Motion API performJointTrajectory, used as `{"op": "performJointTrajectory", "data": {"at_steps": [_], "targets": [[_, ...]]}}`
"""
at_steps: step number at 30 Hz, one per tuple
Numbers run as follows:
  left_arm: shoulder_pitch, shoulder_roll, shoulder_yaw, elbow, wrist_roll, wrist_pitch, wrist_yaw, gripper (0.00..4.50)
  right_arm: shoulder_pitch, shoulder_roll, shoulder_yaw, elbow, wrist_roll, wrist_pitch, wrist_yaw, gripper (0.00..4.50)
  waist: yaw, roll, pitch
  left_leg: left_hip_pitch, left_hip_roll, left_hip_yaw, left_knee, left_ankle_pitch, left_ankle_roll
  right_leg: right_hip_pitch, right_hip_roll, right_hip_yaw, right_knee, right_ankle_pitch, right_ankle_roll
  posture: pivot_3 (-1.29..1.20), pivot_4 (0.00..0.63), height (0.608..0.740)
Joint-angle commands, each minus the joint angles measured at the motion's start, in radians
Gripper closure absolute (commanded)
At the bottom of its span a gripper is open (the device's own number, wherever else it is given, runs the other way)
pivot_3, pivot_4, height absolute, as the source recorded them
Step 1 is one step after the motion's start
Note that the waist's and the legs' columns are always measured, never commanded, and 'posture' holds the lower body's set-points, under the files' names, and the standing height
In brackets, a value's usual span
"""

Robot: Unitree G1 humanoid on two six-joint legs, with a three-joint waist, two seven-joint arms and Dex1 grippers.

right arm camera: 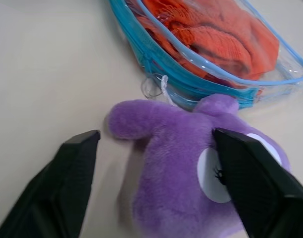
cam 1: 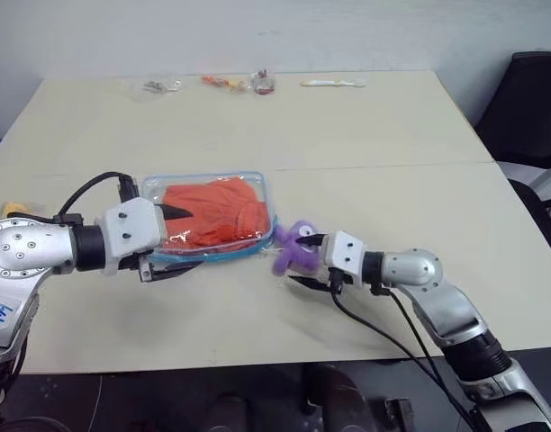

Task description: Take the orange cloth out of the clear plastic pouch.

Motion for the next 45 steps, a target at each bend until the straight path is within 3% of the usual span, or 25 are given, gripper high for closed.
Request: {"op": "performJointTrajectory", "data": {"at_steps": [1, 8, 9, 16, 21, 25, 30, 37, 45], "targets": [[-0.026, -0.003, 0.044, -0.073, -0.103, 0.09, 0.004, 0.36, 0.002, 0.005, -0.009, 0.027, -0.009, -0.053, 0.002, 1.9, 0.001, 0.0, 0.0, 0.0, 0.0, 0.0, 0.0, 0.0, 0.0, 0.0, 0.0, 0.0, 0.0, 0.0, 0.0, 0.0, 0.15, 0.74], [-0.04, -0.012, 0.018, -0.102, -0.128, 0.122, 0.021, 0.36, 0.023, -0.005, -0.025, 0.046, 0.028, -0.071, 0.038, 4.38, 0.001, 0.0, 0.0, 0.002, 0.0, -0.001, 0.0, 0.0, 0.0, 0.001, 0.0, 0.0, 0.0, 0.0, 0.0, 0.0, 0.15, 0.74], [-0.044, -0.015, 0.014, -0.103, -0.13, 0.124, 0.022, 0.36, 0.03, -0.01, -0.031, 0.028, 0.055, -0.037, 0.055, 4.45, 0.002, 0.0, 0.0, 0.002, 0.0, -0.001, 0.0, 0.0, 0.0, 0.001, 0.0, 0.0, 0.0, 0.0, 0.0, 0.0, 0.15, 0.74], [-0.072, -0.033, -0.018, -0.102, -0.13, 0.124, 0.023, 0.36, 0.023, 0.005, -0.111, -0.147, 0.297, 0.297, 0.074, 4.45, 0.003, 0.0, 0.0, 0.001, 0.0, -0.002, 0.001, 0.0, 0.0, 0.001, 0.0, 0.0, 0.0, 0.0, 0.0, 0.0, 0.15, 0.74], [-0.085, -0.049, -0.033, -0.125, -0.155, 0.152, 0.024, 0.36, 0.021, 0.016, -0.095, -0.212, 0.411, 0.508, 0.063, 4.45, 0.003, 0.0, 0.0, 0.001, 0.0, -0.002, 0.001, 0.0, 0.0, 0.001, 0.0, 0.0, 0.0, 0.0, 0.0, 0.0, 0.15, 0.74], [-0.091, -0.05, -0.038, -0.146, -0.188, 0.187, 0.02, 0.36, 0.015, 0.041, 0.045, -0.18, 0.355, 0.538, 0.078, 4.45, 0.002, 0.0, 0.0, 0.001, 0.0, -0.002, 0.0, 0.0, 0.0, 0.001, 0.0, 0.0, 0.0, 0.0, 0.0, 0.0, 0.15, 0.74], [-0.074, -0.037, -0.047, -0.159, -0.173, 0.178, 0.015, 0.36, -0.059, 0.157, 0.16, -0.058, 0.231, 0.524, -0.021, 4.45, -0.014, -0.001, -0.001, 0.0, 0.0, 0.0, 0.0, 0.0, 0.0, 0.002, 0.001, 0.001, 0.001, 0.0, 0.0, 0.0, 0.15, 0.74], [-0.051, -0.04, -0.024, -0.172, -0.172, 0.184, 0.032, 0.36, -0.134, 0.297, 0.175, -0.068, 0.273, 0.611, -0.051, 4.45, -0.025, -0.001, -0.001, 0.002, 0.0, -0.002, -0.001, 0.001, -0.002, 0.001, 0.001, 0.0, 0.001, -0.001, -0.002, 0.0, 0.15, 0.74], [-0.028, -0.035, -0.004, -0.169, -0.167, 0.177, 0.046, 0.36, -0.169, 0.37, 0.167, -0.013, 0.294, 0.68, -0.067, 4.45, -0.022, -0.001, -0.001, 0.002, 0.0, -0.006, 0.0, 0.001, -0.002, 0.001, 0.001, -0.001, 0.0, -0.001, -0.002, 0.0, 0.15, 0.74]]}}
